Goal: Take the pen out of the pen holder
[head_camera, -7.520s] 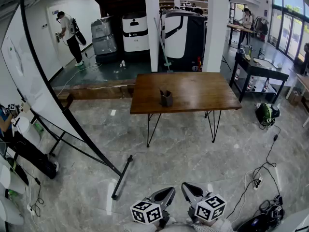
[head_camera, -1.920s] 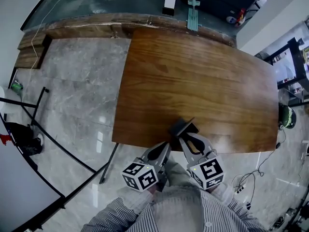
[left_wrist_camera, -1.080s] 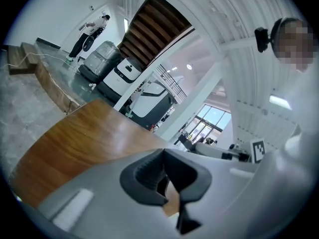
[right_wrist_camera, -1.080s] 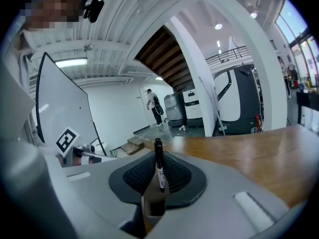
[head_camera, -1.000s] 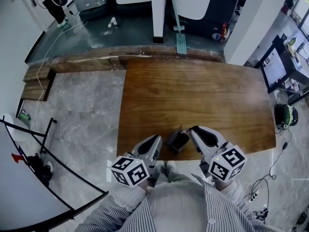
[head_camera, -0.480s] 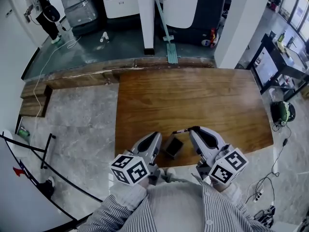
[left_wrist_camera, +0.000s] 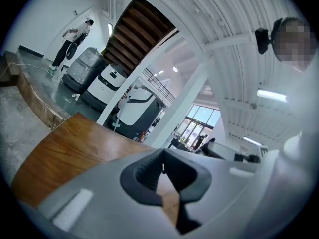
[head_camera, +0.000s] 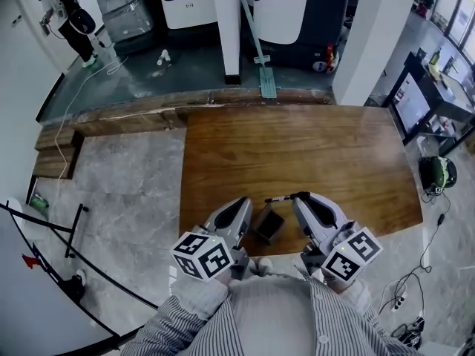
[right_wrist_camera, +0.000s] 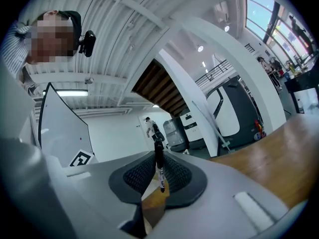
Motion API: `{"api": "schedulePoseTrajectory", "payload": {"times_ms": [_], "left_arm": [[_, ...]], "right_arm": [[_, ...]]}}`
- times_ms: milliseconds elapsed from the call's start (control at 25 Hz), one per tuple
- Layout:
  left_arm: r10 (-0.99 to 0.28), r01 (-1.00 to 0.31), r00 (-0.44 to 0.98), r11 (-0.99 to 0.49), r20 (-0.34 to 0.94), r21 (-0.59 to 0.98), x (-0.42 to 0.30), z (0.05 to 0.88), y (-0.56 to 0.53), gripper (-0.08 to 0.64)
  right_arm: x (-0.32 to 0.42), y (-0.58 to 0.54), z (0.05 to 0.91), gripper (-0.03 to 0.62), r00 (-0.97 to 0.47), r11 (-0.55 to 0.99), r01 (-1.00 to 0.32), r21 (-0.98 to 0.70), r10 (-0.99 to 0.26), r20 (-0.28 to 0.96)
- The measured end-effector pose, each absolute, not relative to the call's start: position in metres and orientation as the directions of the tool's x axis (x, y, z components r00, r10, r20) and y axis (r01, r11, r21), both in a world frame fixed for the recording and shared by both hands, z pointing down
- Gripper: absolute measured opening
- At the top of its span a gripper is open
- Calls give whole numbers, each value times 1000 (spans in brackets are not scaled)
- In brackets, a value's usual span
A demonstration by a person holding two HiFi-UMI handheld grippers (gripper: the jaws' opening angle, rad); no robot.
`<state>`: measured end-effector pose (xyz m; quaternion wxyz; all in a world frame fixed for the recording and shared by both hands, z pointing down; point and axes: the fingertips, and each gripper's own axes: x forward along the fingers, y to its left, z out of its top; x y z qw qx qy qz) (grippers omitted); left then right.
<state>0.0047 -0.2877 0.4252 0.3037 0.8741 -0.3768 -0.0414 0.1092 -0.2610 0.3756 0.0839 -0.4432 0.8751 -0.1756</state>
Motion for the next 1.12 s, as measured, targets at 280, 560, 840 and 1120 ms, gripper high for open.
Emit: {"api": "schedulePoseTrajectory", "payload": {"times_ms": [280, 560, 840, 1120], "left_arm": [[-653, -639, 731, -553, 198, 535, 2, 430, -288, 8], [-601, -648, 755, -625, 261, 435, 5, 424, -286, 8], [-548, -598, 795, -639, 260, 484, 5, 420, -283, 8], [-533, -580, 807, -636, 253, 510, 15, 424, -285, 8]], "right_arm": [[101, -258, 380, 44, -621, 570, -743, -350, -783, 43], [100, -258, 383, 44, -635, 581, -742, -334, -770, 70], [101, -259, 383, 44, -644, 595, -740, -314, -761, 75], [107, -261, 381, 44, -640, 599, -748, -286, -765, 70]]}}
